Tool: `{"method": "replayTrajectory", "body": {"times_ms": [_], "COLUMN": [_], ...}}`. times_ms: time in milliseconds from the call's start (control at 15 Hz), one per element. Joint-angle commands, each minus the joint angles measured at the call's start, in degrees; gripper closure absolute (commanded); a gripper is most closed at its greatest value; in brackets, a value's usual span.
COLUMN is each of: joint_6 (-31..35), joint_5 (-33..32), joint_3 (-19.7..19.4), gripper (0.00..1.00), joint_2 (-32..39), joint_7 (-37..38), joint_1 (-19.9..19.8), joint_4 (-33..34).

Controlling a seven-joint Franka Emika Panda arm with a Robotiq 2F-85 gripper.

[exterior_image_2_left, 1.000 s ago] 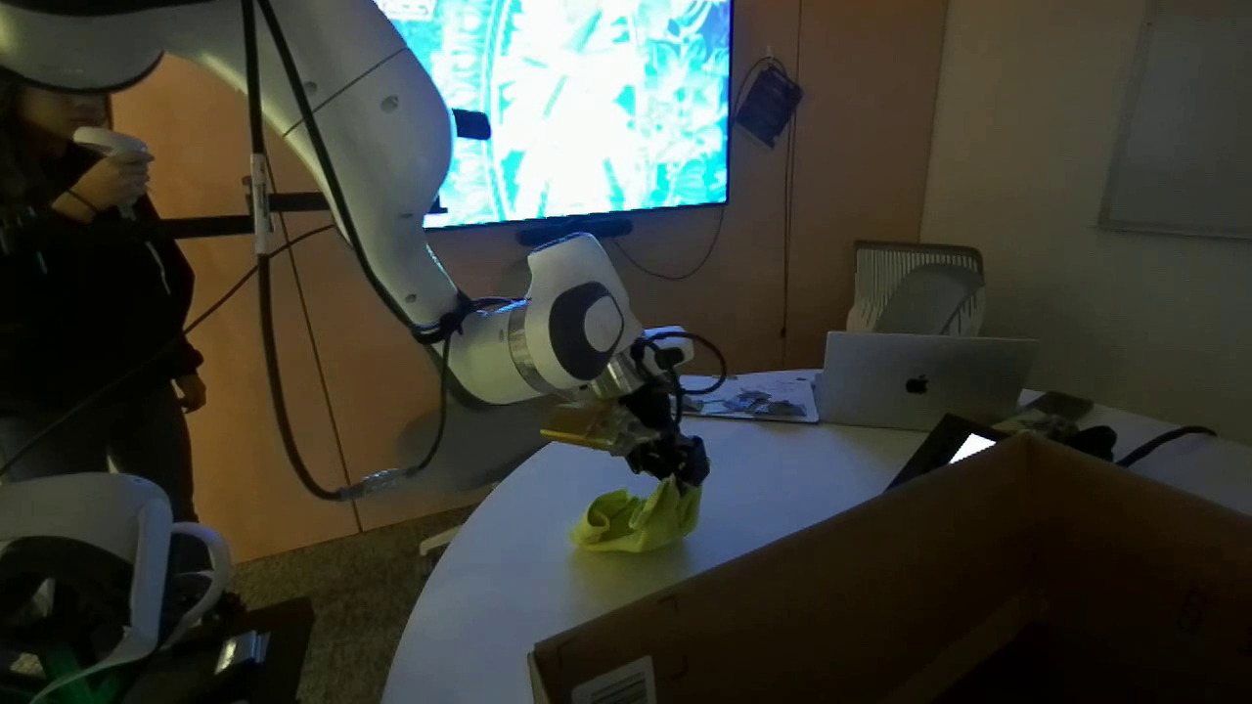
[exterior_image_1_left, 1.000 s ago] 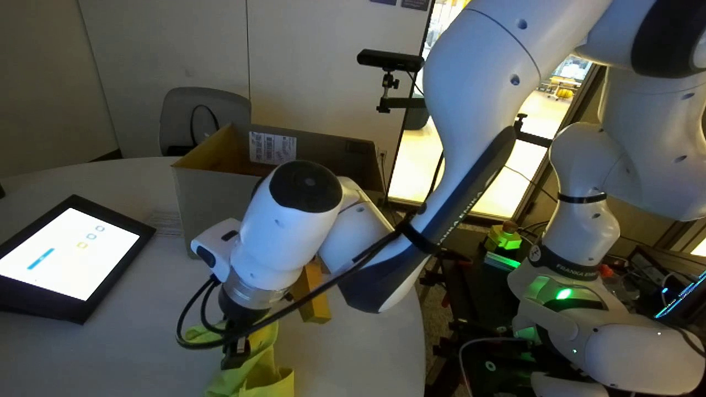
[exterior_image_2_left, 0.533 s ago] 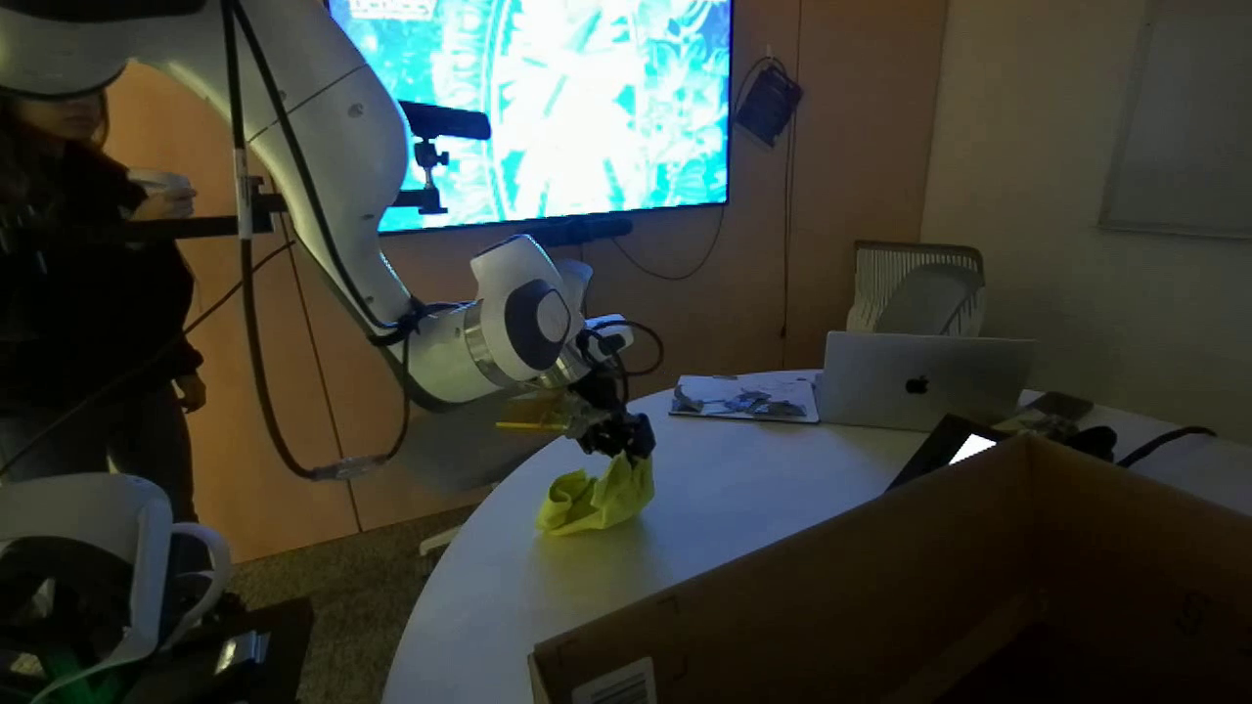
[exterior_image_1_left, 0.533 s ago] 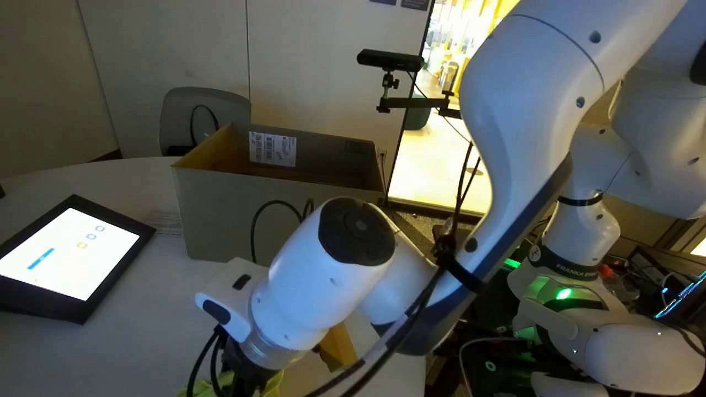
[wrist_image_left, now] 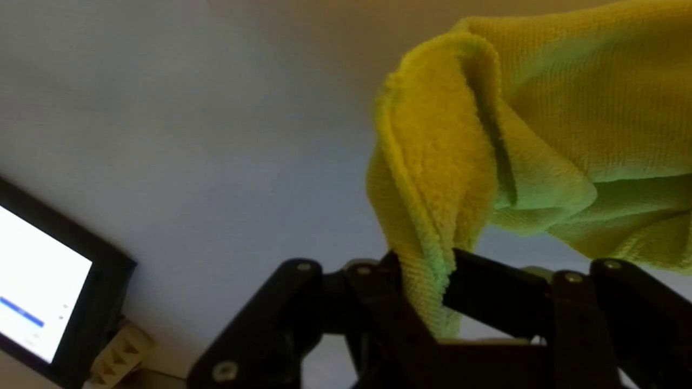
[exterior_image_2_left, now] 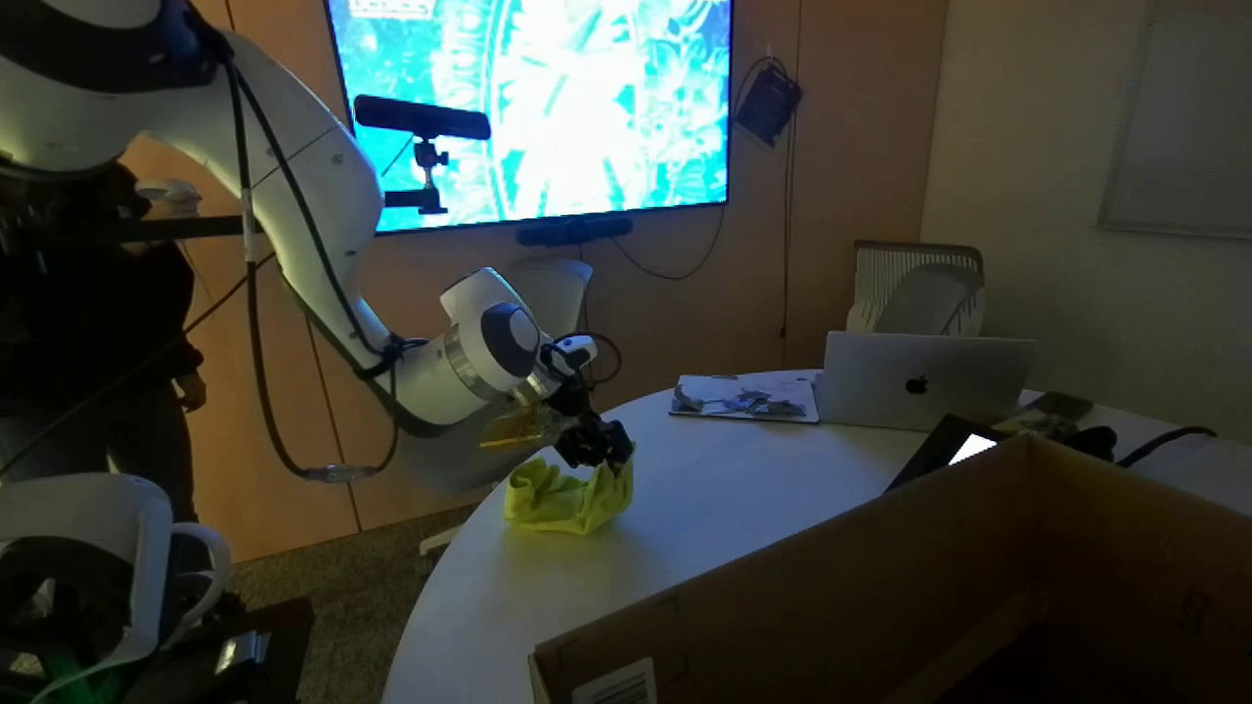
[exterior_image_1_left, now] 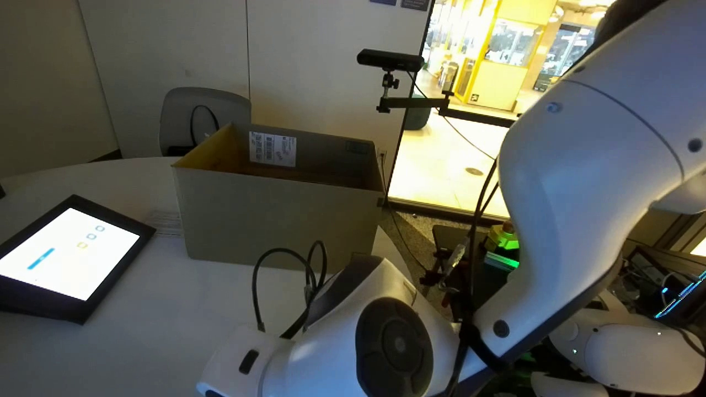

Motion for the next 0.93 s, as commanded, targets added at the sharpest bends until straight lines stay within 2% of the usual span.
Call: {"method": "replayTrajectory", "body": {"times_ms": [0,333,600,867], "joint_6": [1.21,0.26,-0.39,-0.82], "joint_5": [2.01,6.62,10.84,14.90], "joint_3": [-7.63,-17.47,-24.09,-26.68], "gripper": [0.96,0.96,0.95,0.96], "joint_2": [4.87,8.95,12.39,14.76], "joint_7": [3.61,5.82,6.16,5.40], "joint_1": [6.46,11.82,13.85,14.14], "joint_4": [2.47,2.48,2.37,2.46]}}
